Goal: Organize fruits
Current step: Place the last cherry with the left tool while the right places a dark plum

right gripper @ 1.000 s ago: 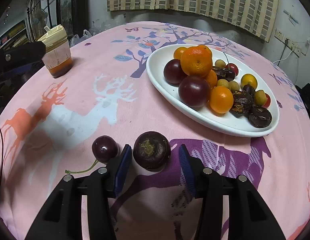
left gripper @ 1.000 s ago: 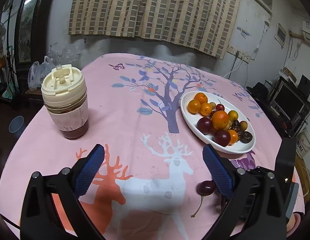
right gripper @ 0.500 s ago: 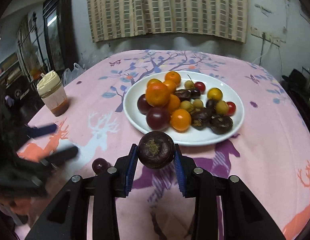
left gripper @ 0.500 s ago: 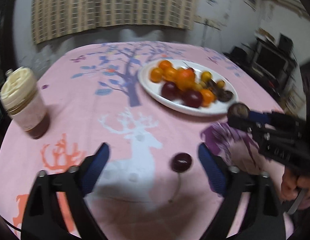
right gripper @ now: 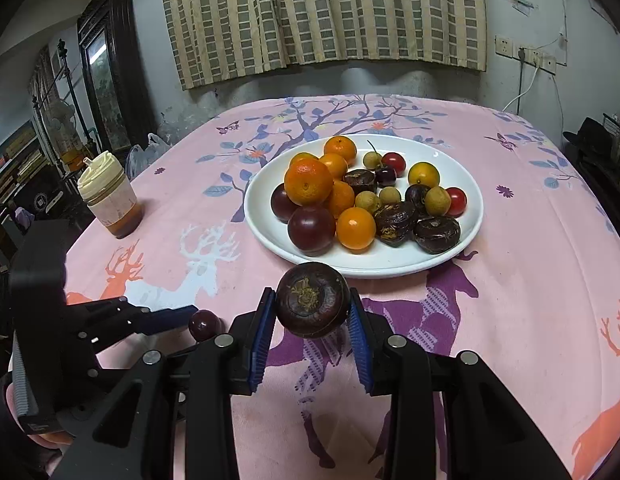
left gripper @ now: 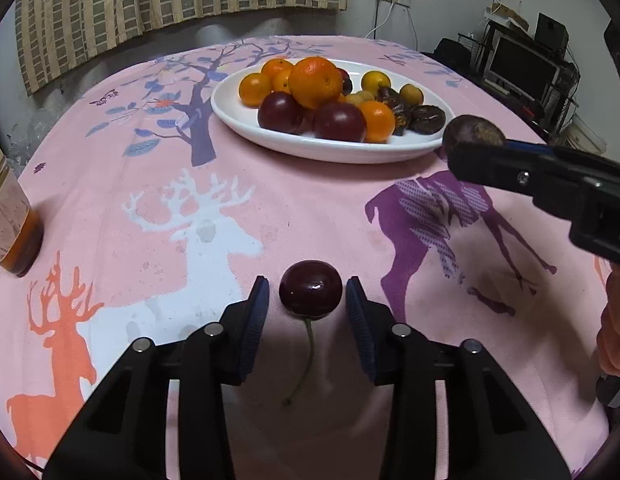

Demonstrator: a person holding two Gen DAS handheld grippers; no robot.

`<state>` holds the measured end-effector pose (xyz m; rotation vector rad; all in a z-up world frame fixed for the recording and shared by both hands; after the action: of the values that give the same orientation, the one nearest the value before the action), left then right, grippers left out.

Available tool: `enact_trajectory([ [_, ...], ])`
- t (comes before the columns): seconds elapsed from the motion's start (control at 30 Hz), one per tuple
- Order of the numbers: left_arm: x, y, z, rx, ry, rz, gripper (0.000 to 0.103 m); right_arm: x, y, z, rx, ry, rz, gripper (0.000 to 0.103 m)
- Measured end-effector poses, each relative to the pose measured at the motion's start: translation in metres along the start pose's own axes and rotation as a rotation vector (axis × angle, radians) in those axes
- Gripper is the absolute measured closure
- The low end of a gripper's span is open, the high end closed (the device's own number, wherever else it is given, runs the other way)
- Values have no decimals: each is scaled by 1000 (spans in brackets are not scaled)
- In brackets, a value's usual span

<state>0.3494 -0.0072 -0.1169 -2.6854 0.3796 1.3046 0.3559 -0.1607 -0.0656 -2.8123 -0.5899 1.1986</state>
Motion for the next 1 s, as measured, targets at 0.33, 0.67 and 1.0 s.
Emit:
enact_trajectory([
  [0.33, 1, 3, -1, 10, 0, 0, 73, 0, 2, 0, 4, -3, 3, 67],
  [0.67, -31, 8, -9, -3, 31, 110, 73, -2, 7, 17, 59, -72, -87, 67],
  [1.0, -31, -20, -155, -29, 153, 72, 73, -24, 61, -61, 165, 165, -49, 67],
])
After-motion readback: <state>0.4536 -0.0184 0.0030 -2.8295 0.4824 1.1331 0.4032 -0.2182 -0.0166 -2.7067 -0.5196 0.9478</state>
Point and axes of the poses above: each gripper's, at about its wrist camera, not at the fingertips, and x roughly the way its jaws point, y to its right, z to its underside, the point moved 5 cm from there along x, roughly the way its jaws point, and after that the axes turned 4 degrees about x, right-handed, at the moved point
